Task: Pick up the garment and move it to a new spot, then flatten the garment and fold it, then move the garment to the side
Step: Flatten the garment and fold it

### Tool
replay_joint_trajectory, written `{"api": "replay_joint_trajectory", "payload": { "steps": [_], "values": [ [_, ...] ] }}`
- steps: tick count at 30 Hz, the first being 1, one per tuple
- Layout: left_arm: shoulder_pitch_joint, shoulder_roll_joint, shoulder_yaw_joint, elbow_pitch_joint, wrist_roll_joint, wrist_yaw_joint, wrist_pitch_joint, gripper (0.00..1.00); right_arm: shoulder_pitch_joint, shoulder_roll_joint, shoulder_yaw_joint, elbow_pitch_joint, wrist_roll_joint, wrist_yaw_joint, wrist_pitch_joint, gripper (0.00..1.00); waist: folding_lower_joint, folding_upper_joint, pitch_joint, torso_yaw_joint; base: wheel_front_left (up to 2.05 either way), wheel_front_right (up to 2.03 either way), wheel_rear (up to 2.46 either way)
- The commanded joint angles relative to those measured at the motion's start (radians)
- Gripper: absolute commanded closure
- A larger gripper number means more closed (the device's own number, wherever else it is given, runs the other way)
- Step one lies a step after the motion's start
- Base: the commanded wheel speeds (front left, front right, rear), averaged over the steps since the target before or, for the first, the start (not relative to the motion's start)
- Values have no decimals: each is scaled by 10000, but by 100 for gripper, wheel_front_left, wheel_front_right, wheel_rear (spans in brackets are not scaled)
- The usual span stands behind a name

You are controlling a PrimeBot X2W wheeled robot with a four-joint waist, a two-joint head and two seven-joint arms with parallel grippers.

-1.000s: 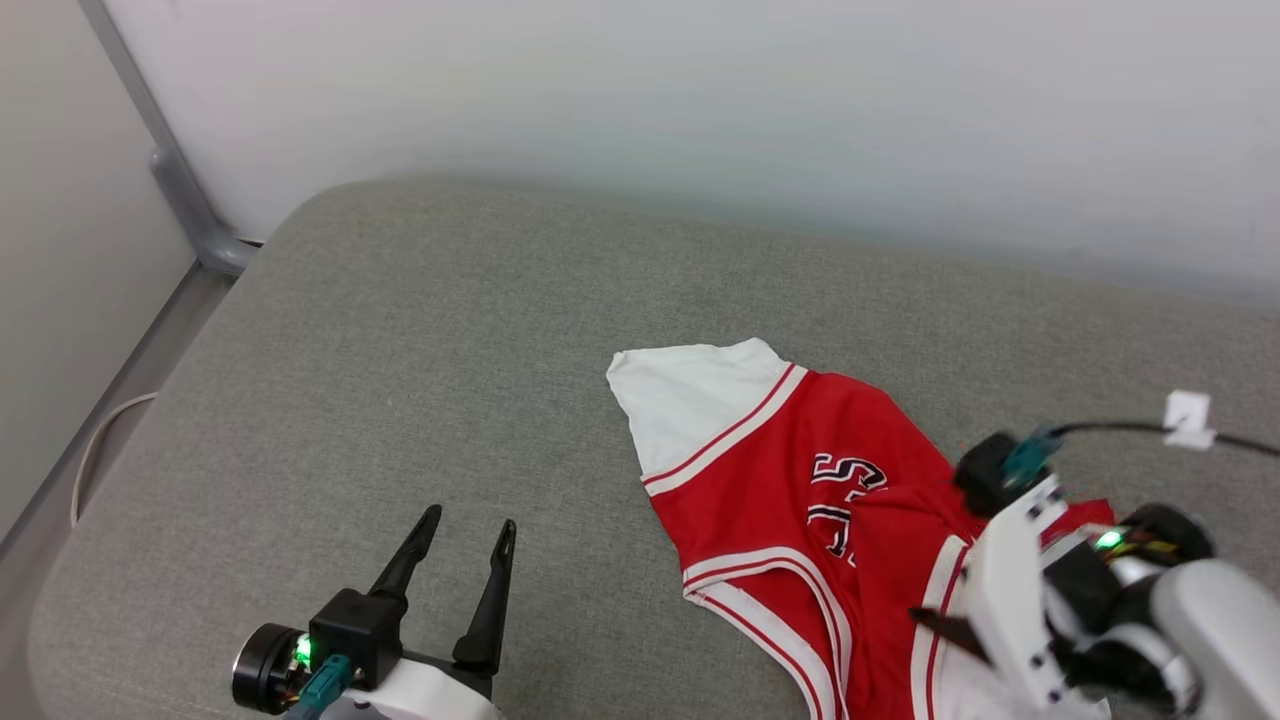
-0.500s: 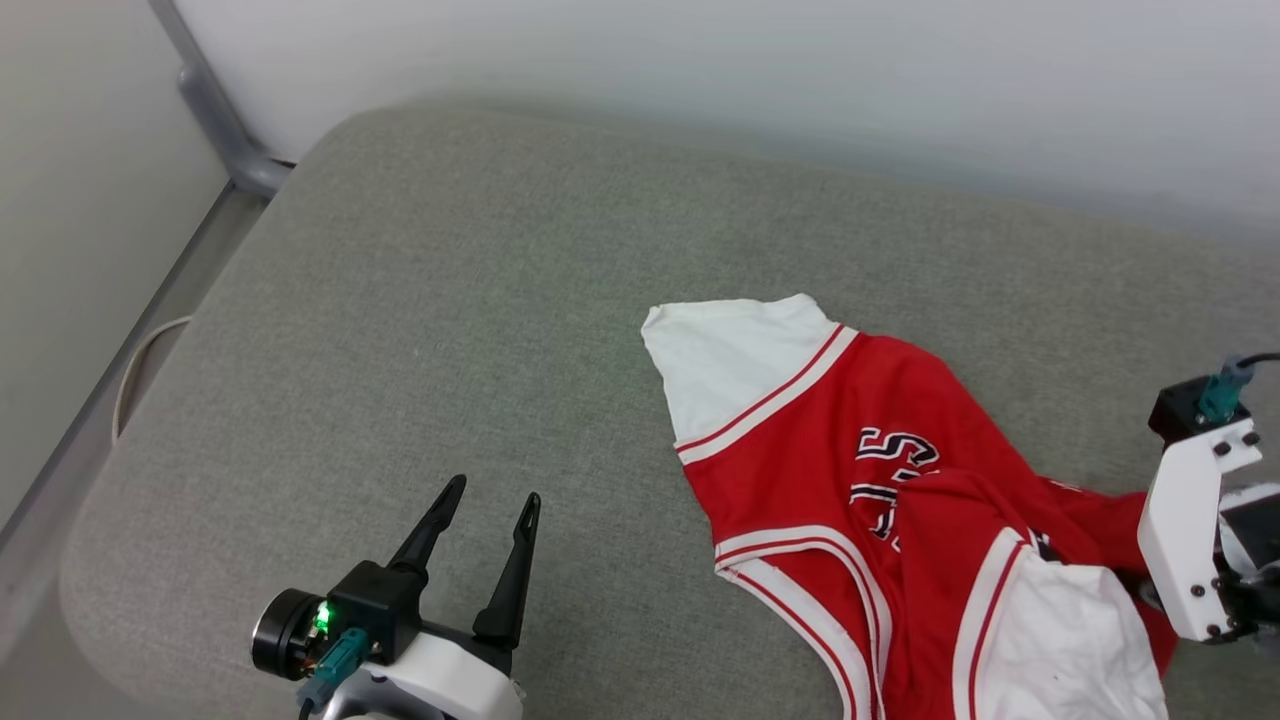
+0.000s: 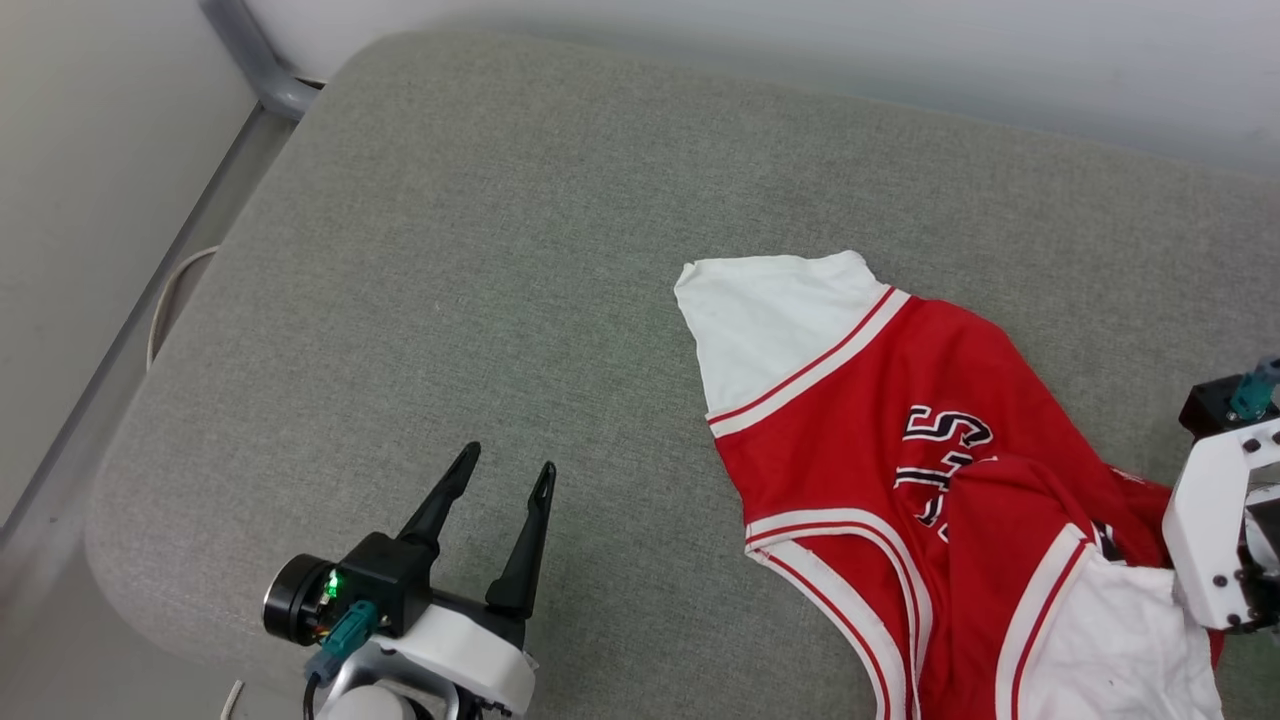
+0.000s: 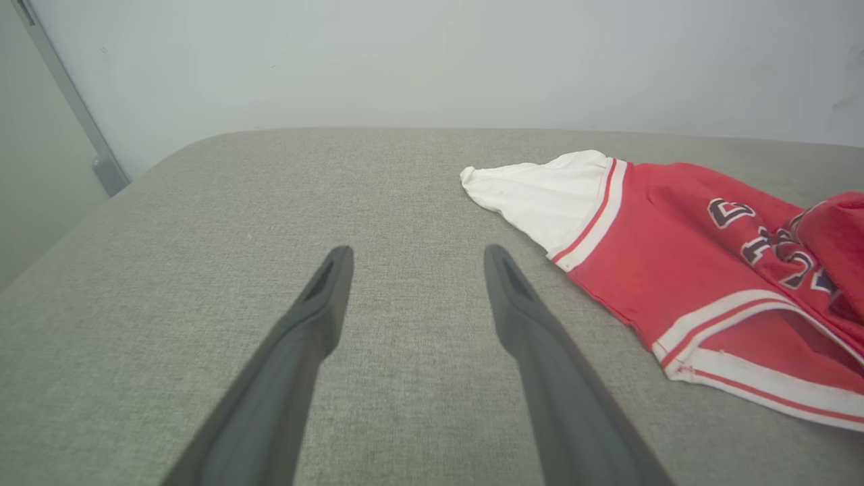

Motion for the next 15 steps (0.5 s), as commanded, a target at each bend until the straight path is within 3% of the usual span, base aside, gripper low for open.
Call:
{"api": "replay_joint_trajectory", "payload": {
  "steps": [1,5,6,11,15],
  "values": [
    [-184,31,9,-32,-27,-20,-27,0,257,163,208,529,-163,-28,-132,100,2,0,60,46,0,0,0],
    [-303,-30,-80,-16,-13,-20,-27,0,-485,-550,278,572,-776,-31,-645,100,2,0,205,152,0,0,0],
    [-366,-64,-111,21,-10,-20,-27,0,-1053,-982,484,583,-1091,-34,-958,100,2,0,226,216,0,0,0],
    [-533,-143,-207,103,-67,-19,-27,0,-2690,-1857,1490,732,-1876,-23,-2364,100,2,0,288,437,0,0,0],
    [-595,-192,-270,113,-120,-19,-27,0,-3800,-2234,1981,1168,-2268,-23,-3272,100,2,0,372,589,0,0,0]
  ]
}}
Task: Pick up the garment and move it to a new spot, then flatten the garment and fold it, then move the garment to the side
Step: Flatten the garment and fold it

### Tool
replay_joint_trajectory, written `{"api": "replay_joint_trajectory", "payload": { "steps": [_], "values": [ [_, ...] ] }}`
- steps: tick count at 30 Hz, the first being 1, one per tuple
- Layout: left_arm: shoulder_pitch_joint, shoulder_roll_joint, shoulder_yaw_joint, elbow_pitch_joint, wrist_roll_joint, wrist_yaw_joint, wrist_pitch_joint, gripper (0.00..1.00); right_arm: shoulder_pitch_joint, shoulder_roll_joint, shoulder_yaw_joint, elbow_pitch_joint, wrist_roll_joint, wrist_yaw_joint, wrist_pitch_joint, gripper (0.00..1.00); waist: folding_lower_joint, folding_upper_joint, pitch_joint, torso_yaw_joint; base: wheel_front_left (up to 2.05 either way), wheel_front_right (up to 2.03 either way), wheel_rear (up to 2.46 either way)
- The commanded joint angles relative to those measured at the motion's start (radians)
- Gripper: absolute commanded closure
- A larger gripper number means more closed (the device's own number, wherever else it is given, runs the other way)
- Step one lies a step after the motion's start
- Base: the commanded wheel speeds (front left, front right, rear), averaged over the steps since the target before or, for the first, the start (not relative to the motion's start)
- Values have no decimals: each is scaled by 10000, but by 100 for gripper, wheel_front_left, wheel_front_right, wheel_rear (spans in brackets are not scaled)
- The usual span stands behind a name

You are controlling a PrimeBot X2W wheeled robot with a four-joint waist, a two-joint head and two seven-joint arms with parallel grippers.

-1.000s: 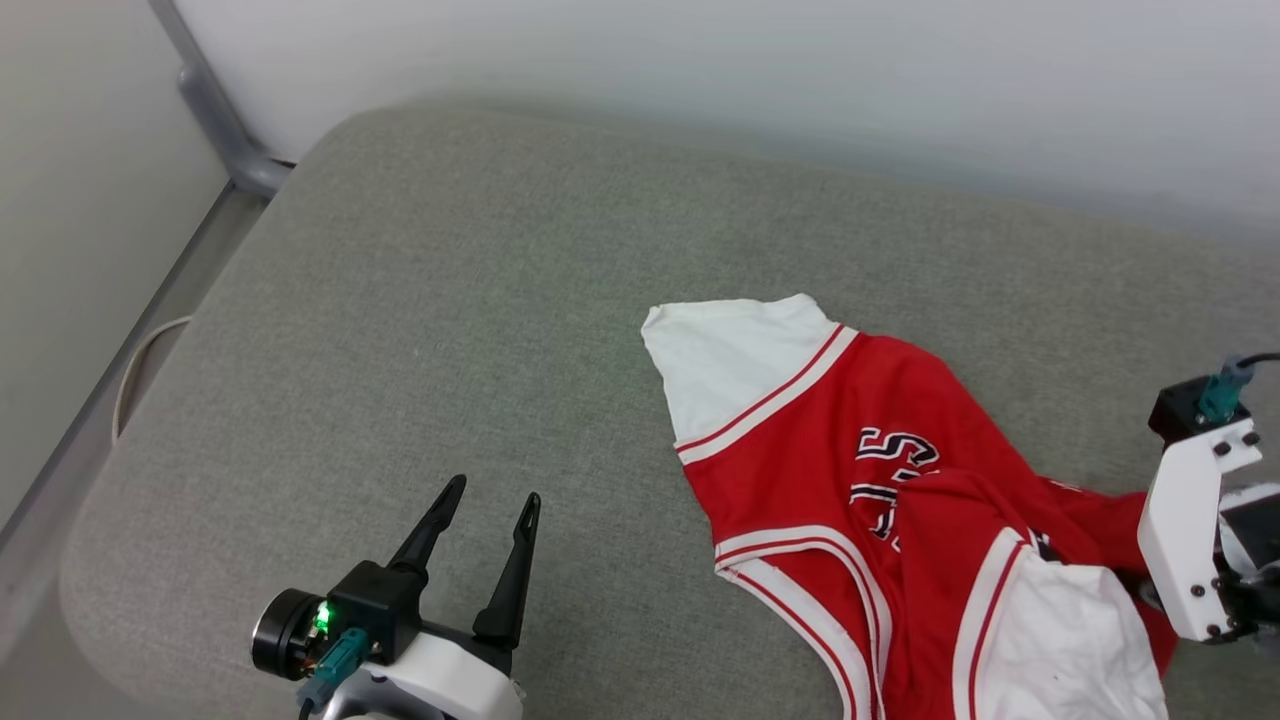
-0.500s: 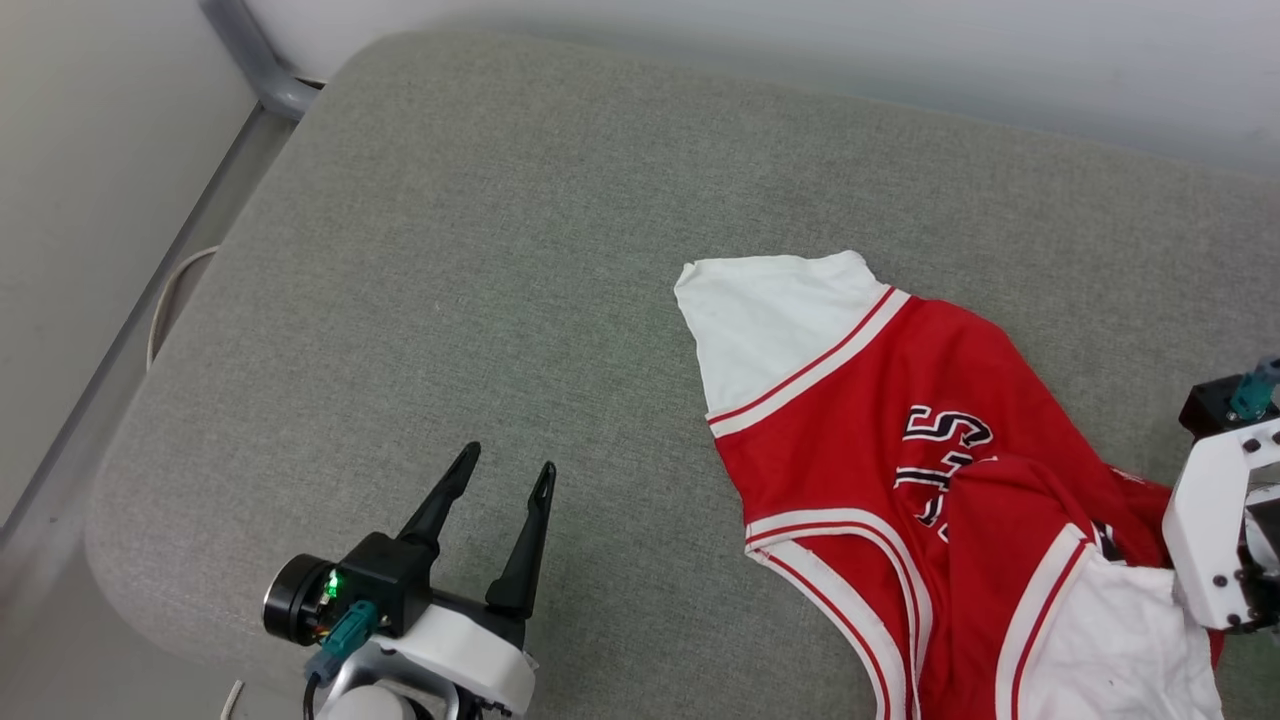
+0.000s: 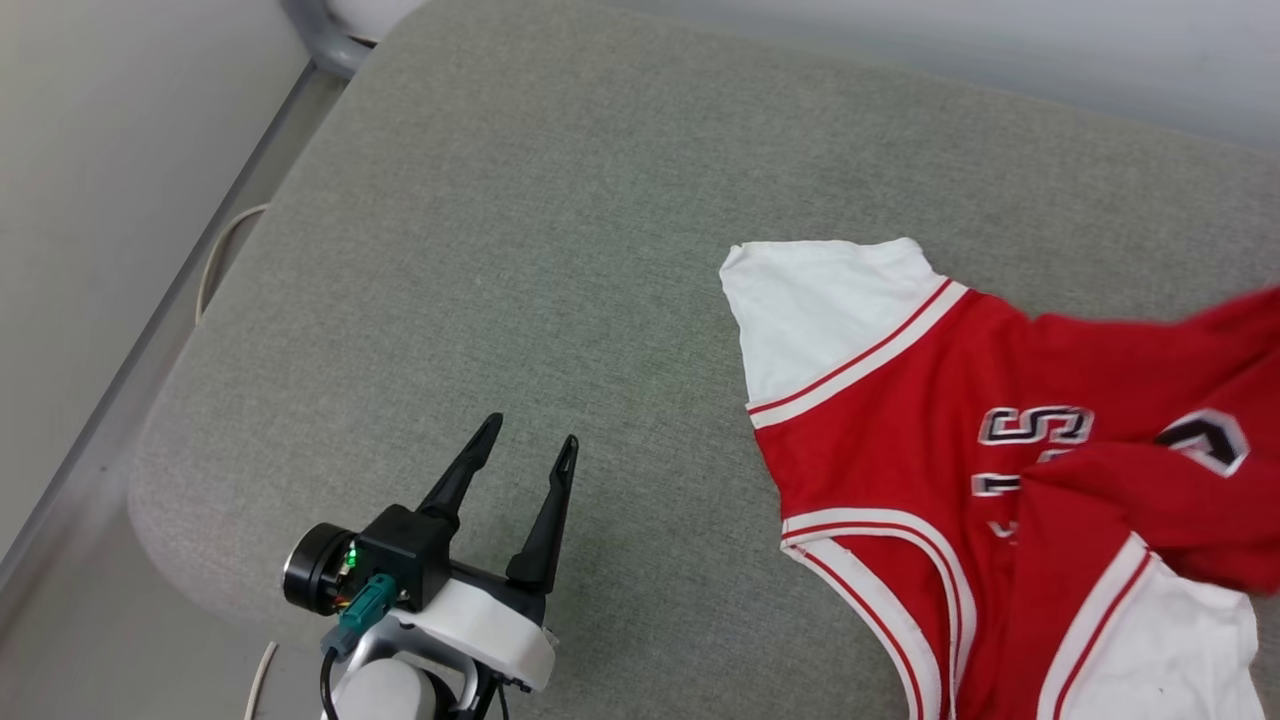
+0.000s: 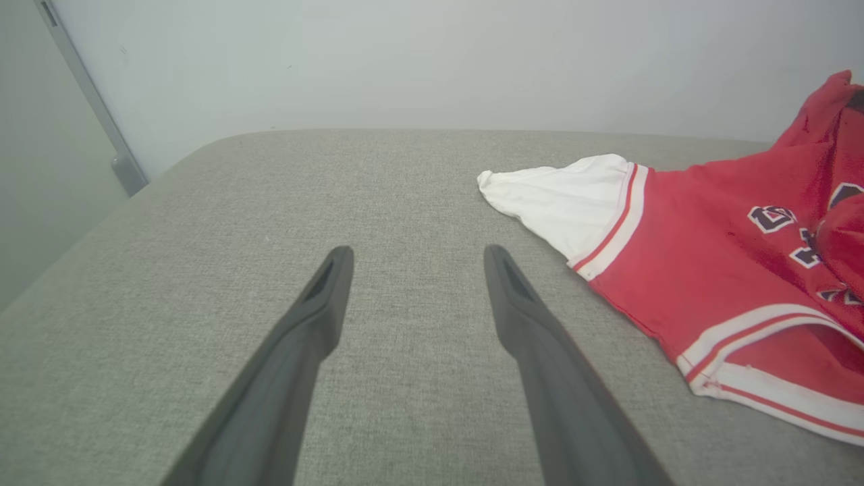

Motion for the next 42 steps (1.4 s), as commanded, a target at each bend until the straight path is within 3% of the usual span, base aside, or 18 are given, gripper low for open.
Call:
{"api": "replay_joint_trajectory", "payload": {
  "steps": [1,7,14,15,16,28,35,42],
  "values": [
    [-92,-71,-10,7,-15,-21,-27,0,-250,-147,69,46,-118,-17,-113,100,-3,0,67,80,0,0,0],
    [-224,-139,-109,-30,-79,-19,-27,0,-2554,-212,678,1272,-1425,-19,-1988,100,-3,0,376,394,0,0,0],
    [-293,-273,-147,83,-137,-19,-27,0,-3602,654,420,3093,-2560,-17,-3754,100,-3,0,459,637,0,0,0],
    [-275,-285,-129,100,-130,-19,-27,0,-3504,831,381,3336,-2591,-17,-3848,76,-3,0,428,630,0,0,0],
    [-250,-290,-106,122,-116,-19,-27,0,-3408,980,286,3578,-2572,-17,-3943,0,-3,0,382,616,0,0,0],
    [118,-28,440,69,46,-20,-27,0,-2501,2738,-1049,4868,-1735,-17,-5752,0,-3,0,-890,-355,0,0,0],
    [561,82,896,-120,28,-20,-27,0,-1603,3621,-1315,4229,-790,-16,-7457,0,-3,0,-1857,-1278,0,0,0],
    [1035,114,1286,-394,31,-18,-27,0,-21,4216,-1760,2762,101,-16,-8510,0,-3,0,-2448,-2052,0,0,0]
  ]
}}
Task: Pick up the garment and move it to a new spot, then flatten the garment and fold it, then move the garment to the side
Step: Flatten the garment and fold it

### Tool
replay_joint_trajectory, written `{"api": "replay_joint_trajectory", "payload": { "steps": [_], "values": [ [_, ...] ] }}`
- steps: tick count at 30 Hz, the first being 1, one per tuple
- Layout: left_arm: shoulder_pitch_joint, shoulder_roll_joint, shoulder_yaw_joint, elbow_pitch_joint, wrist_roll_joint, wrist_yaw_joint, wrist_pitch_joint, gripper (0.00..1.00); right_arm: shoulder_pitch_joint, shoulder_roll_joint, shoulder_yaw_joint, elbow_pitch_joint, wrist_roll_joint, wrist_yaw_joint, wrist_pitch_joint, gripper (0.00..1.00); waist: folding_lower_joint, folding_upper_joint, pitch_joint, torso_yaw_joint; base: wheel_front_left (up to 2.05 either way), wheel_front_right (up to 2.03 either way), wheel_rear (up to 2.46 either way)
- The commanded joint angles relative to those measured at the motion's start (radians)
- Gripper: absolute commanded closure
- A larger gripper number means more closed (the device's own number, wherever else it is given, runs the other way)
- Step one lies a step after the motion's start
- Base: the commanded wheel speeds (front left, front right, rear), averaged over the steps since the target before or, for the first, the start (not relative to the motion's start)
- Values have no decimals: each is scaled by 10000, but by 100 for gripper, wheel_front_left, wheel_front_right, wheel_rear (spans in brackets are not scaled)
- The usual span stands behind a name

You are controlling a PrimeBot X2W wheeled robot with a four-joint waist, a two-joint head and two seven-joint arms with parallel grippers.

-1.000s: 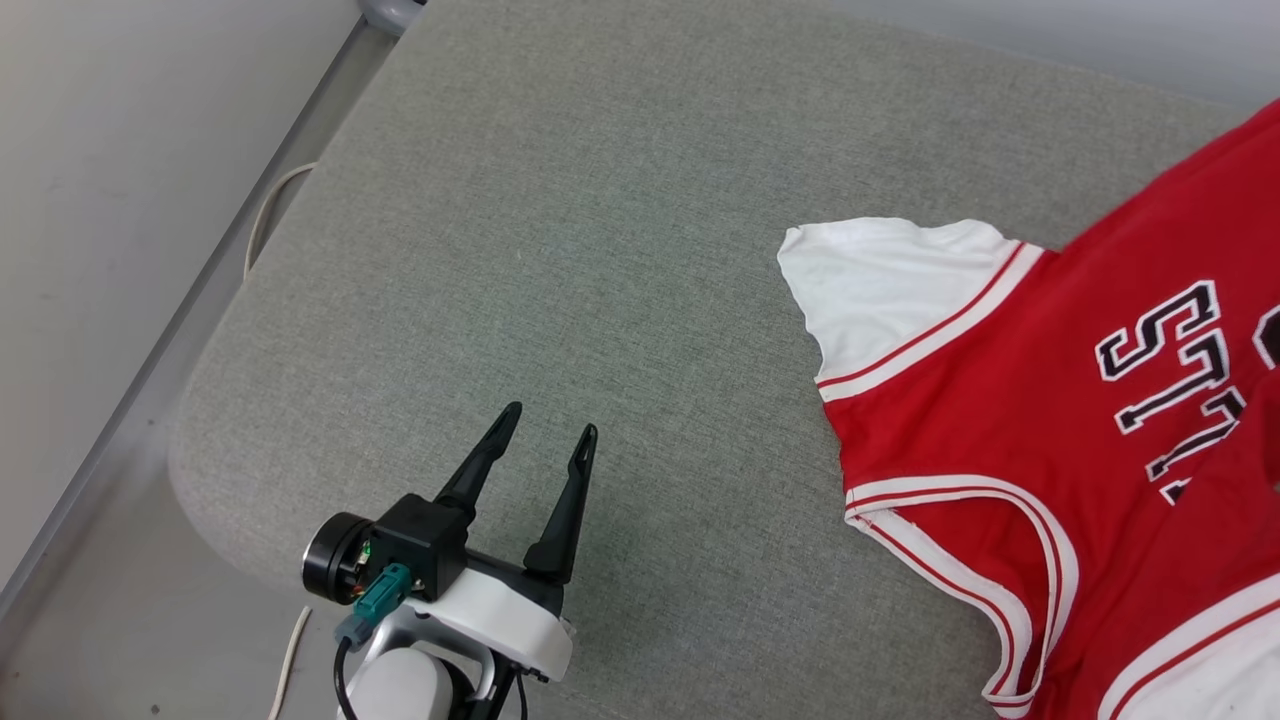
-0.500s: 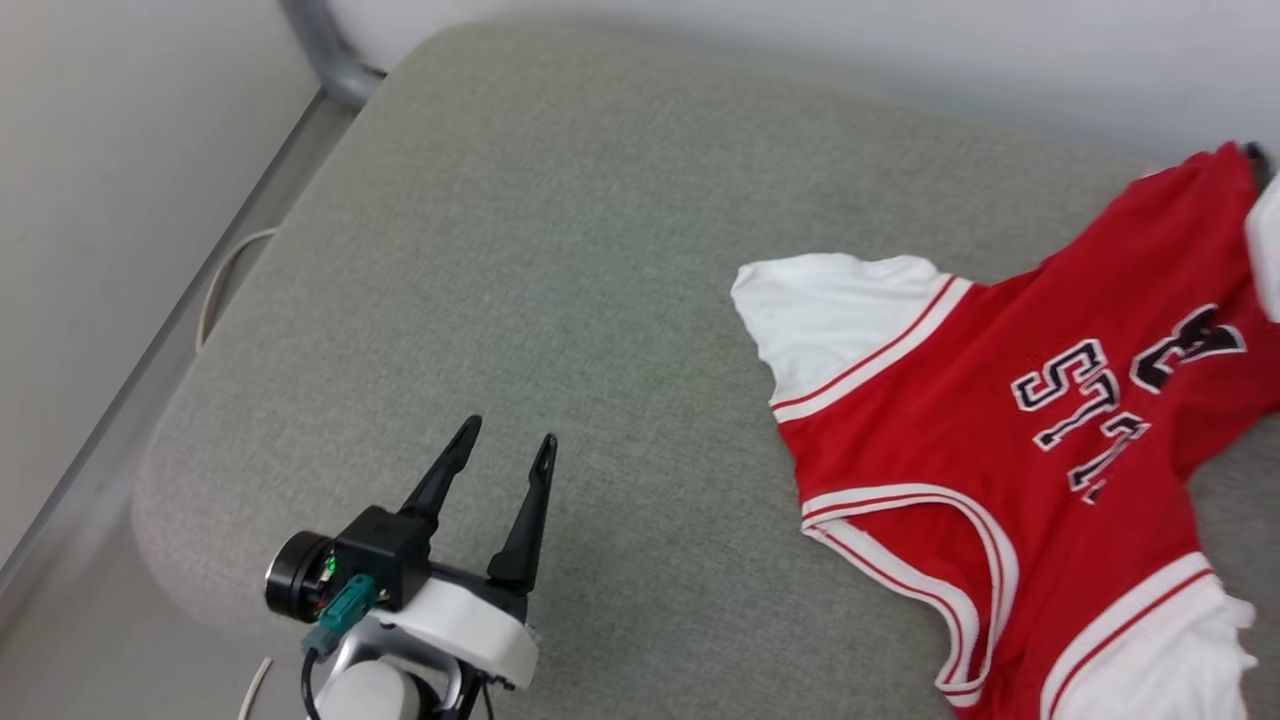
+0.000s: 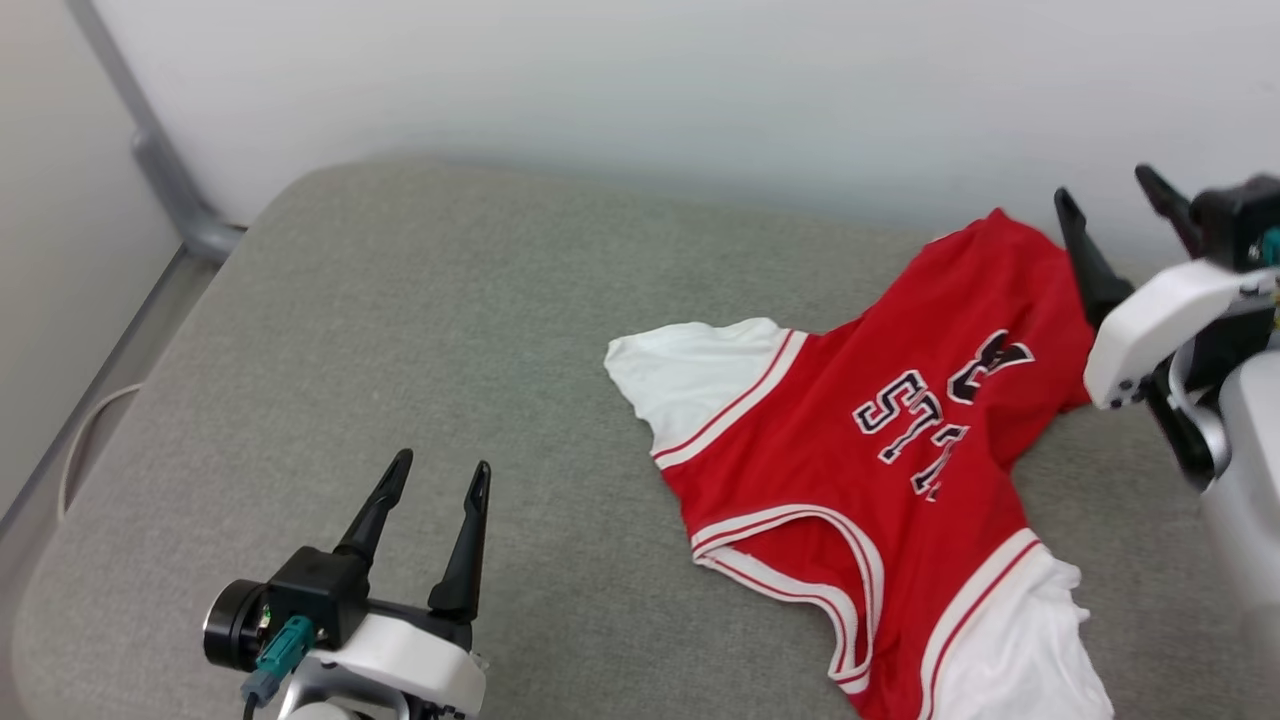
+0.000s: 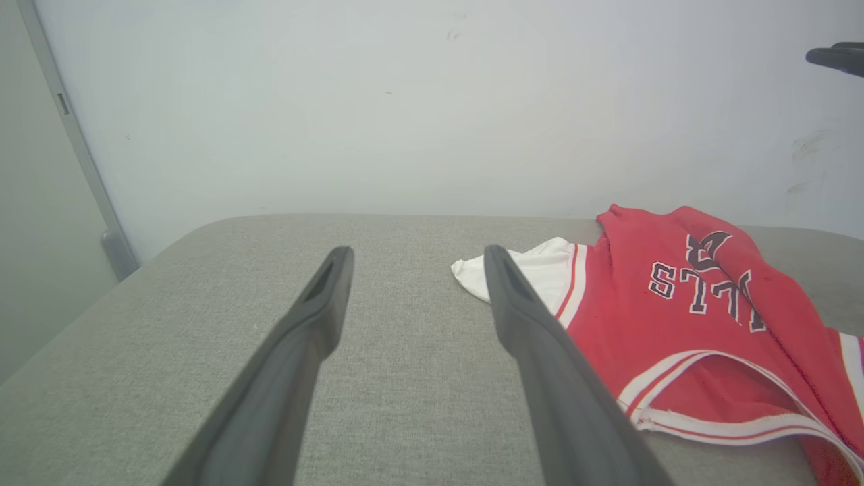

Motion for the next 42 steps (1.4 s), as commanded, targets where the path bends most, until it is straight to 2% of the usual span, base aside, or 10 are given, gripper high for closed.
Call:
{"api": "replay_joint_trajectory", "payload": {
  "steps": [1,10,16,20,25,28,29,30,37,42],
  "values": [
    [220,15,120,-99,-46,-14,-27,0,727,203,-230,-485,206,-14,-241,0,2,-1,-443,-486,0,0,0],
    [661,-114,508,-229,-278,-7,-25,0,4014,1073,-1763,-3204,163,-14,-711,0,2,-1,-593,-1190,0,0,0],
    [964,-94,663,-195,-356,-7,-27,0,6147,2161,-2778,-5048,-211,-12,-902,0,2,-1,-612,-1552,0,0,0],
    [866,-122,807,-264,-432,-7,-27,0,6979,2666,-3109,-5842,-432,-12,-952,0,2,-1,-461,-1764,0,0,0],
    [351,236,571,203,-636,-7,259,0,7316,2972,-3314,-6529,-456,-13,-791,0,2,-1,-193,-2078,0,0,0],
    [-375,715,43,412,-1016,-7,1328,0,7397,3030,-3401,-6995,-633,-13,-607,0,2,-1,79,-2283,0,0,0],
    [-1436,1497,-740,412,-1731,-7,3015,0,7346,3075,-3546,-7433,-728,-13,-453,0,2,-1,418,-2449,0,0,0],
    [-1436,1497,-740,412,-1731,-7,3015,0,7346,3075,-3546,-7433,-728,-13,-453,0,2,-1,418,-2449,0,0,0],
    [-4250,3223,-1942,791,-3811,-7,7446,0,7054,3143,-3538,-8020,-774,-11,-277,0,2,-1,1318,-2947,0,0,0],
    [-5726,4024,-2605,1478,-4211,-7,9230,0,6795,3152,-3447,-8250,-1018,-11,-293,0,2,-1,1931,-3364,0,0,0]
  ]
}}
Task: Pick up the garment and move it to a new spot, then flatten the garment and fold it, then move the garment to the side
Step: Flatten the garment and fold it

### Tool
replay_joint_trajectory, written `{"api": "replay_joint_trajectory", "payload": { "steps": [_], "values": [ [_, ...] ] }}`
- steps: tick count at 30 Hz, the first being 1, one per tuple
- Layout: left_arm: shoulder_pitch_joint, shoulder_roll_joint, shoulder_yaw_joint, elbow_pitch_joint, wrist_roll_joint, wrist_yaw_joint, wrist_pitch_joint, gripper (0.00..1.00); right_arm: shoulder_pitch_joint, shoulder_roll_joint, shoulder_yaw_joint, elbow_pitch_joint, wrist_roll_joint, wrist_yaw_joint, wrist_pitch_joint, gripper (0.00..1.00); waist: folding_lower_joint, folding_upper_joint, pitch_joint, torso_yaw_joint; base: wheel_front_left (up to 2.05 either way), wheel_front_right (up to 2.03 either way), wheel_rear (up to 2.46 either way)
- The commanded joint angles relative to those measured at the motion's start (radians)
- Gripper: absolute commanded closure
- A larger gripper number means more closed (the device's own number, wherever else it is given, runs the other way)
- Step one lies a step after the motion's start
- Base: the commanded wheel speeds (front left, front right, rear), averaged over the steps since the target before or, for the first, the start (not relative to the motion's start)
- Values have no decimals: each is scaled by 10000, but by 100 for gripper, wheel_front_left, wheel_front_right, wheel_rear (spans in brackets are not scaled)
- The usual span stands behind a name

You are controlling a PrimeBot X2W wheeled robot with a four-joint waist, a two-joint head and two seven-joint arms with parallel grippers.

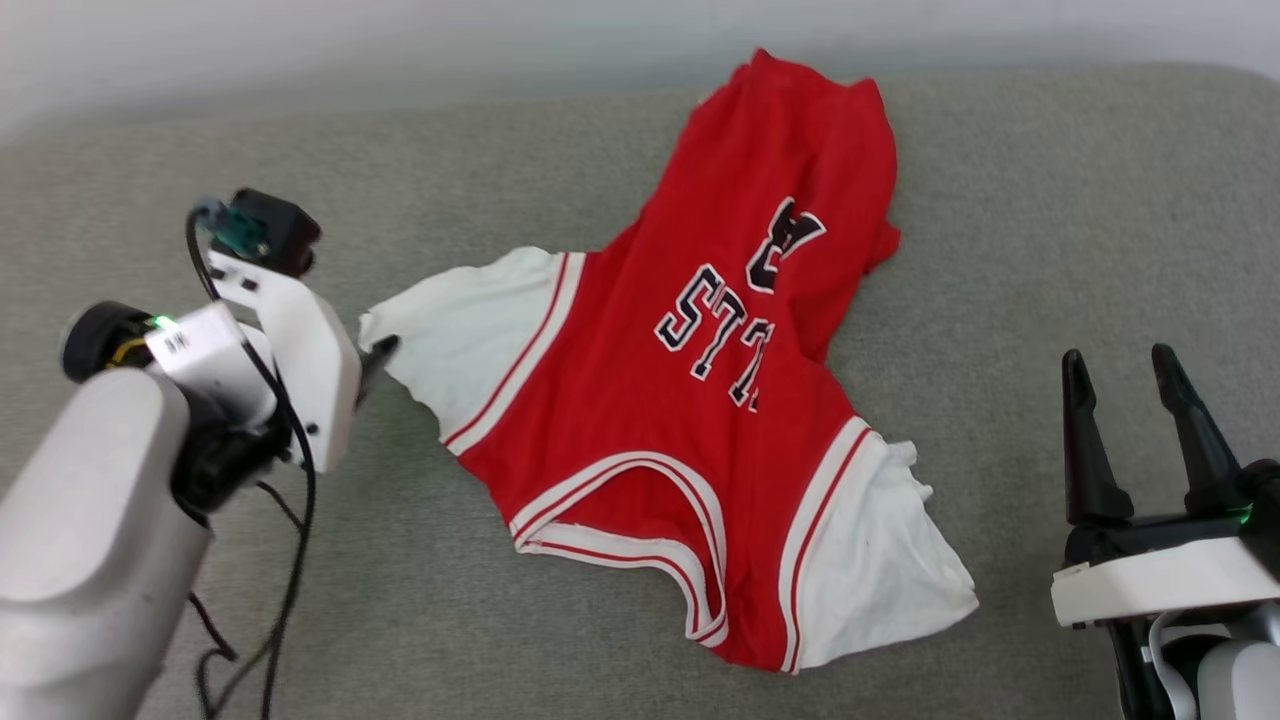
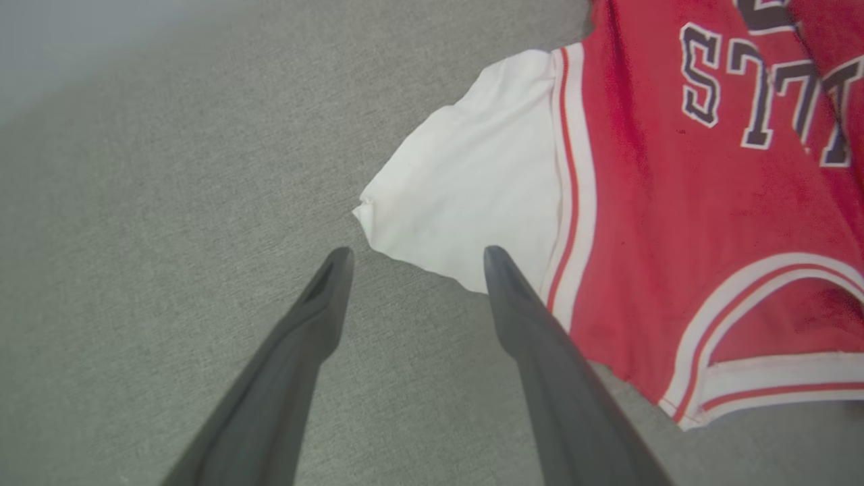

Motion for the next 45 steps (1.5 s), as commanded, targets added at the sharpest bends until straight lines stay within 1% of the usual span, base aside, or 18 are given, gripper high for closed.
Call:
{"api": "replay_joint_trajectory", "payload": {
  "steps": [1,4,6,8,14,19,20,23,27,30,32,35,40,43,45],
  "values": [
    [-299,246,-142,225,-13,8,320,0,-201,38,22,-104,-34,-7,-37,0,-3,-1,448,-382,0,0,0],
    [-818,366,-284,687,-373,6,973,0,-344,41,55,-149,103,-7,-106,0,-3,-1,798,-615,0,0,0],
    [-1114,578,-381,952,-418,6,1205,0,-420,41,61,-121,176,-7,-171,0,-3,-1,1010,-749,0,0,0],
    [-1329,748,-446,1250,-326,6,1235,0,-496,42,80,-74,232,-7,-239,0,-3,-1,1203,-865,0,0,0],
    [-1722,975,-614,2103,-54,13,1340,0,-694,42,181,79,328,-9,-439,0,-3,-1,1625,-1126,0,0,0],
    [-1487,717,-703,2616,-494,10,1589,0,-694,43,89,190,319,-9,-506,0,-3,-1,1774,-1172,0,0,0],
    [-1333,657,-896,2658,-771,8,1825,100,-719,43,62,222,279,-9,-501,0,-3,-1,1792,-1139,0,0,0],
    [-1098,633,-1083,2496,-1241,-7,2022,100,-716,43,-17,272,221,-9,-445,0,-3,-1,1690,-997,0,0,0],
    [-1003,797,-991,2350,-1481,-3,1518,100,-720,44,23,329,136,-7,-333,0,-3,-1,1364,-727,0,0,0],
    [-819,866,-749,2153,-1770,7,875,100,-656,41,25,417,67,-9,-227,0,-3,-1,964,-509,0,0,0],
    [-429,829,-521,2049,-2056,7,579,100,-554,39,-47,498,7,-9,-127,0,-3,-1,657,-318,0,0,0],
    [203,1065,-468,1795,-2100,8,197,100,-434,41,-113,566,-65,-7,17,0,-3,-1,226,-6,0,0,0],
    [1536,1159,-230,1050,-2368,256,-393,100,-159,40,-135,661,-88,-7,259,0,-3,-1,-431,535,0,0,0],
    [2444,1244,-154,390,-2478,488,-663,100,-45,38,-136,701,-99,-7,458,0,-3,-1,-724,811,0,0,0],
    [3071,1179,-127,-103,-2579,670,-837,100,42,40,-167,747,-124,-7,549,0,-3,-1,-918,977,0,0,0]
  ]
}}
